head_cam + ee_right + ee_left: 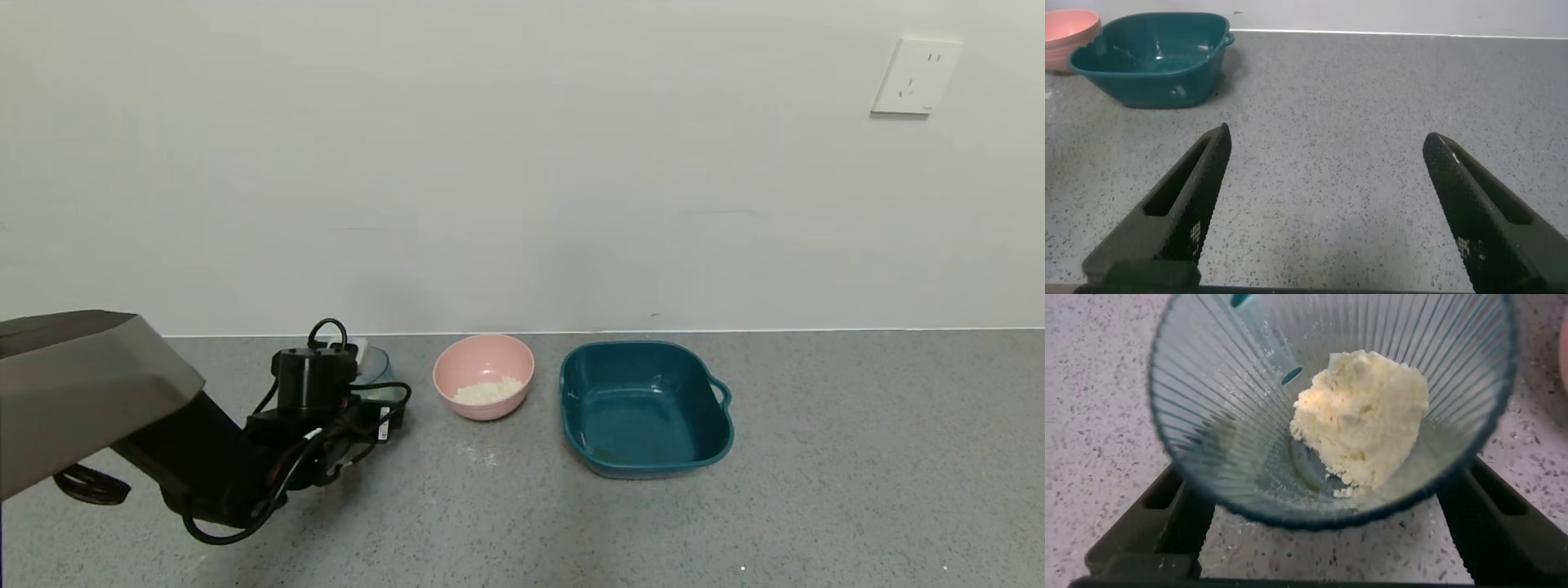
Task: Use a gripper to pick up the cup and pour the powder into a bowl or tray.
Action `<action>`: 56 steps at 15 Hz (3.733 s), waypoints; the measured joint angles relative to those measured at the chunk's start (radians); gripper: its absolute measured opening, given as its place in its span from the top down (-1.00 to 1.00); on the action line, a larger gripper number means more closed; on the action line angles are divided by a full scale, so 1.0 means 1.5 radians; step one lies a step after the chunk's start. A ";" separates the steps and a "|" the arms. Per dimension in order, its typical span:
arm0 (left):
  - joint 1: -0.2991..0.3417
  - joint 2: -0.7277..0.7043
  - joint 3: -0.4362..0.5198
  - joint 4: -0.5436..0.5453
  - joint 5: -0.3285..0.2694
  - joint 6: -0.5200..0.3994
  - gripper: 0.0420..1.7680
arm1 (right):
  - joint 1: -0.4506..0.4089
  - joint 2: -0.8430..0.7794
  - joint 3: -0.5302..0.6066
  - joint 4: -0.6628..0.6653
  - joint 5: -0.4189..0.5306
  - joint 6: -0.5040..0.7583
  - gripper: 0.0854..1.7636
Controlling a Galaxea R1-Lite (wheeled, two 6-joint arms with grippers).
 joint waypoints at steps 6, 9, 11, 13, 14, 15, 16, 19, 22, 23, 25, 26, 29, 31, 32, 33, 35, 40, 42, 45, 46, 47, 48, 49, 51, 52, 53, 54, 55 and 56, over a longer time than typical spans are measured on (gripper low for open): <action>-0.001 -0.124 0.035 0.088 -0.004 -0.003 -0.91 | 0.000 0.000 0.000 0.000 0.000 0.000 -0.94; -0.001 -0.194 0.065 0.127 -0.004 -0.002 -0.92 | 0.000 0.000 0.000 0.000 0.000 0.000 -0.94; -0.001 -0.248 0.083 0.164 -0.004 -0.003 -0.92 | 0.000 0.000 0.000 0.000 0.000 0.000 -0.94; -0.001 -0.304 0.104 0.196 -0.003 -0.004 -0.93 | 0.000 0.000 0.000 0.000 0.000 0.000 -0.94; -0.001 -0.335 0.116 0.210 0.000 -0.005 -0.93 | 0.000 0.000 0.000 0.000 0.000 0.000 -0.94; -0.001 -0.363 0.129 0.221 0.003 -0.005 -0.93 | 0.000 0.000 0.000 0.000 0.000 0.000 -0.94; -0.001 -0.390 0.142 0.233 0.005 -0.005 -0.93 | 0.000 0.000 0.000 0.000 0.000 0.000 -0.94; -0.001 -0.473 0.182 0.271 0.008 -0.008 -0.93 | 0.000 0.000 0.000 0.000 0.000 0.000 -0.94; 0.000 -0.557 0.218 0.303 0.009 -0.009 -0.94 | 0.000 0.000 0.000 0.000 0.000 0.000 -0.94; -0.001 -0.588 0.228 0.325 0.008 -0.009 -0.94 | 0.000 0.000 0.000 0.000 0.000 0.000 -0.94; -0.001 -0.648 0.238 0.385 0.008 -0.009 -0.94 | 0.000 0.000 0.000 0.000 0.000 0.000 -0.94; -0.001 -0.678 0.240 0.420 0.008 -0.009 -0.94 | 0.000 0.000 0.000 0.000 0.000 0.000 -0.94; -0.001 -0.767 0.243 0.500 0.007 -0.010 -0.94 | 0.000 0.000 0.000 0.000 0.000 0.000 -0.94; -0.001 -0.825 0.246 0.547 0.006 -0.010 -0.94 | 0.000 0.000 0.000 0.000 0.000 0.000 -0.94; -0.001 -0.857 0.247 0.573 0.005 -0.010 -0.94 | 0.000 0.000 0.000 0.000 0.000 0.000 -0.94; -0.001 -0.886 0.247 0.597 0.005 -0.010 -0.94 | 0.000 0.000 0.000 0.000 0.000 0.000 -0.94; -0.001 -0.949 0.245 0.650 0.006 -0.009 -0.94 | 0.000 0.000 0.000 0.000 0.000 0.000 -0.94; 0.042 -1.072 0.241 0.744 0.005 -0.004 -0.94 | 0.000 0.000 0.000 0.000 0.000 0.000 -0.94; 0.075 -1.109 0.244 0.763 -0.004 0.000 -0.94 | 0.000 0.000 0.000 0.000 0.000 0.000 -0.94; 0.088 -1.166 0.252 0.781 -0.036 0.001 -0.94 | 0.000 0.000 0.000 0.000 0.000 0.000 -0.94; 0.090 -1.190 0.254 0.782 -0.049 0.002 -0.94 | 0.000 0.000 0.000 0.000 0.000 0.000 -0.94; 0.093 -1.211 0.256 0.782 -0.056 0.003 -0.94 | 0.000 0.000 0.000 0.000 0.000 0.000 -0.94; 0.099 -1.231 0.258 0.780 -0.059 0.004 -0.94 | 0.000 0.000 0.000 0.000 0.000 0.000 -0.94; 0.104 -1.250 0.261 0.777 -0.061 0.004 -0.94 | 0.000 0.000 0.000 0.000 0.000 0.000 -0.94; 0.111 -1.283 0.271 0.772 -0.082 0.004 -0.94 | 0.000 0.000 0.000 0.000 0.000 0.000 -0.94; 0.114 -1.303 0.276 0.772 -0.097 0.006 -0.94 | 0.000 0.000 0.000 0.000 0.000 0.000 -0.94; 0.115 -1.321 0.279 0.771 -0.111 0.008 -0.94 | 0.000 0.000 0.000 0.000 0.000 0.000 -0.94; 0.116 -1.340 0.282 0.767 -0.121 0.008 -0.94 | 0.000 0.000 0.000 0.000 0.000 0.000 -0.94; 0.117 -1.355 0.286 0.748 -0.126 0.008 -0.94 | 0.000 0.000 0.000 0.000 0.000 0.000 -0.94; 0.117 -1.370 0.299 0.712 -0.131 0.008 -0.94 | 0.000 0.000 0.000 0.000 0.000 0.000 -0.94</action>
